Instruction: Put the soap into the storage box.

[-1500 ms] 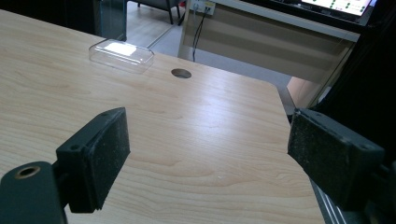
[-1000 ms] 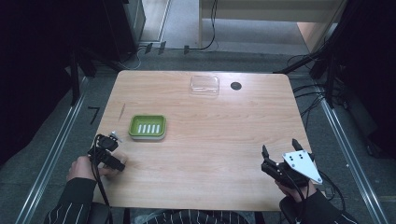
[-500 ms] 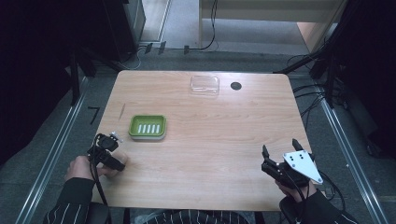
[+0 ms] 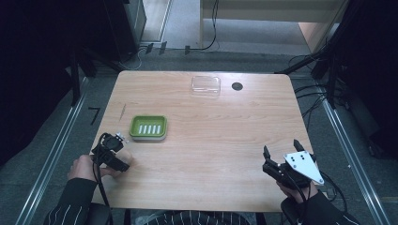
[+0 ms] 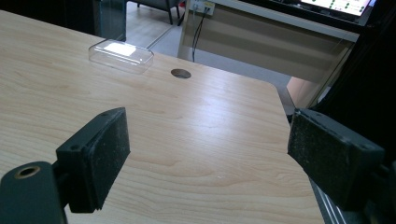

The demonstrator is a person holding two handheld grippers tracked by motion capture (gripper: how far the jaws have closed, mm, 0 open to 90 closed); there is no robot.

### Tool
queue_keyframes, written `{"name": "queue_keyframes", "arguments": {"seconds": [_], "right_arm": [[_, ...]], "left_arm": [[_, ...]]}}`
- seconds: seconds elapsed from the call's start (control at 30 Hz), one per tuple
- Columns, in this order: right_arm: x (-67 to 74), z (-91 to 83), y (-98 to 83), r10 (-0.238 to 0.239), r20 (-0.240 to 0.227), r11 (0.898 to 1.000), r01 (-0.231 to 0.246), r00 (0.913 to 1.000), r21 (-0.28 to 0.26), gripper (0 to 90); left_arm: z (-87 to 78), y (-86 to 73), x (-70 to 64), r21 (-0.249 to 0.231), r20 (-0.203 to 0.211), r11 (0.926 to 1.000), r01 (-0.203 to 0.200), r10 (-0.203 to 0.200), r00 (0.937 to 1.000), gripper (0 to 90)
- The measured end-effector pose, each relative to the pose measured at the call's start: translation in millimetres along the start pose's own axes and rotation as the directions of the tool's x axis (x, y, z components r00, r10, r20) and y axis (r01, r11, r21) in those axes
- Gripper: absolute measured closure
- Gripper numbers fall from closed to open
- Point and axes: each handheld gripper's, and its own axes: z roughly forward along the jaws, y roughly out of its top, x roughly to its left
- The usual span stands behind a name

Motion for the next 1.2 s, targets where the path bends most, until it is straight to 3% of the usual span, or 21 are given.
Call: {"name": "queue_keyframes", "arguments": {"seconds": [0.2,1.2], "right_arm": [[0.0,0.1,0.0,-0.001,-0.001,1.0,0.001,1.0,0.001,13.6],[-0.1,0.5,-0.1,-0.006,0.001,1.0,0.006,1.0,0.004,13.6]], "left_arm": [[-1.6,4.3,-5.7,-0.007,0.001,0.9988,-0.049,0.049,0.9988,33.6],[-7.0,31.7,-15.2,-0.042,0.006,0.9851,-0.167,0.167,0.9859,33.6]]}}
